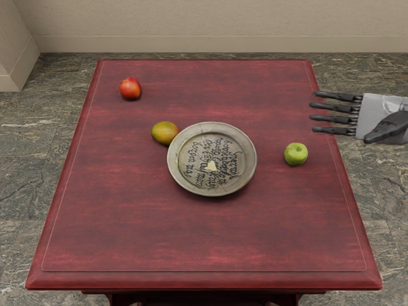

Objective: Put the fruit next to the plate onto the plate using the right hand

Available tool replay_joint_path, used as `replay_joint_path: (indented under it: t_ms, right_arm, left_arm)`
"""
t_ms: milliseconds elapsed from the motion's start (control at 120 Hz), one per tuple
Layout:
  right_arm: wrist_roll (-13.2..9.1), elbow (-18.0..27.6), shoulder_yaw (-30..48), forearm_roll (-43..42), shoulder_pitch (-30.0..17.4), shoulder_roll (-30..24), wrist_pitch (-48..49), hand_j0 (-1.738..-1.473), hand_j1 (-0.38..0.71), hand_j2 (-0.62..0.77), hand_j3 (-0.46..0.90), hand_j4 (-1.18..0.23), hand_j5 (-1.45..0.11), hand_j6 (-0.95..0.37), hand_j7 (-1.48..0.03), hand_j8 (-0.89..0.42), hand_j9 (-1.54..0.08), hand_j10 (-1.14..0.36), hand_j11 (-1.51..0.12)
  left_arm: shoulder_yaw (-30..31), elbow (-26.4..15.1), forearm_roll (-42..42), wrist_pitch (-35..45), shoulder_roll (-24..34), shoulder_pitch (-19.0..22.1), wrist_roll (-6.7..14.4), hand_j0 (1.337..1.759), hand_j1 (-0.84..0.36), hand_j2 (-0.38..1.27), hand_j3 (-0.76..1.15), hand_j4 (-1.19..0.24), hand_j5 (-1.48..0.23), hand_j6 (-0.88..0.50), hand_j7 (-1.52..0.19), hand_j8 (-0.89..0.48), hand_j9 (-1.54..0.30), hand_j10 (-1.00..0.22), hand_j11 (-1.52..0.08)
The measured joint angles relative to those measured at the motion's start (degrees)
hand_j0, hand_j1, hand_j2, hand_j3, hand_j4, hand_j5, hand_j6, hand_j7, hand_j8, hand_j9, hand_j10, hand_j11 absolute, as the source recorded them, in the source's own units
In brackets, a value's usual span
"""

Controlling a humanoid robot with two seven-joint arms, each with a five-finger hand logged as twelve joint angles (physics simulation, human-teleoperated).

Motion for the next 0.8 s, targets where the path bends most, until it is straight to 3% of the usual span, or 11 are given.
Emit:
replay_joint_path:
  t_ms: [267,375,475,567,617,725,800]
  right_arm:
    - [0.0,-0.6,-0.5,-4.8,3.5,1.9,0.3,-1.658,-0.35,0.0,0.0,0.0,0.0,0.0,0.0,0.0,0.0,0.0,0.0]
    - [0.0,1.0,0.6,-21.1,7.4,2.4,0.3,-1.658,-0.35,0.0,0.0,0.0,0.0,0.0,0.0,0.0,0.0,0.0,0.0]
    - [0.0,8.4,0.5,-38.4,9.6,2.4,-6.1,-1.658,-0.35,0.0,0.0,0.0,0.0,0.0,0.0,0.0,0.0,0.0,0.0]
    - [0.0,12.8,-0.4,-48.6,11.3,1.9,-13.7,-1.658,-0.35,0.0,0.0,0.0,0.0,0.0,0.0,0.0,0.0,0.0,0.0]
    - [0.0,14.3,-4.9,-53.1,14.6,2.2,-20.1,-1.658,-0.35,0.0,0.0,0.0,0.0,0.0,0.0,0.0,0.0,0.0,0.0]
    - [0.0,16.3,-25.0,-58.2,28.7,5.8,-36.5,-1.658,-0.35,0.0,0.0,0.0,0.0,0.0,0.0,0.0,0.0,0.0,0.0]
    - [0.0,16.9,-32.6,-59.4,34.1,8.7,-43.8,-1.658,-0.35,0.0,0.0,0.0,0.0,0.0,0.0,0.0,0.0,0.0,0.0]
  left_arm:
    - [-0.2,-0.1,0.0,0.0,0.0,1.3,0.0,1.658,0.34,0.0,0.0,-0.01,-0.01,-0.01,-0.01,-0.01,-0.01,-0.01,-0.01]
    - [-0.2,0.1,0.0,0.0,0.0,1.3,0.0,1.658,0.34,0.0,0.0,-0.01,-0.01,-0.01,-0.01,-0.01,-0.01,-0.01,-0.01]
    - [-0.2,0.2,0.0,0.0,0.0,1.3,0.0,1.658,0.34,0.0,0.0,-0.01,-0.01,-0.01,-0.01,-0.01,-0.01,-0.01,-0.01]
    - [-0.2,0.2,0.0,0.0,0.0,1.3,0.0,1.658,0.34,0.0,0.0,-0.01,-0.01,-0.01,-0.01,-0.01,-0.01,-0.01,-0.01]
    - [-0.1,0.2,0.0,0.0,0.0,1.3,0.0,1.658,0.34,0.0,0.0,-0.01,-0.01,-0.01,-0.01,-0.01,-0.01,-0.01,-0.01]
    - [-0.2,0.3,0.0,0.0,0.0,1.6,0.0,1.658,0.34,0.0,0.0,-0.01,-0.01,-0.01,-0.01,-0.01,-0.01,-0.01,-0.01]
    - [-0.2,0.3,0.0,0.0,0.0,2.1,0.0,1.658,0.34,0.0,0.0,-0.01,-0.01,-0.01,-0.01,-0.01,-0.01,-0.01,-0.01]
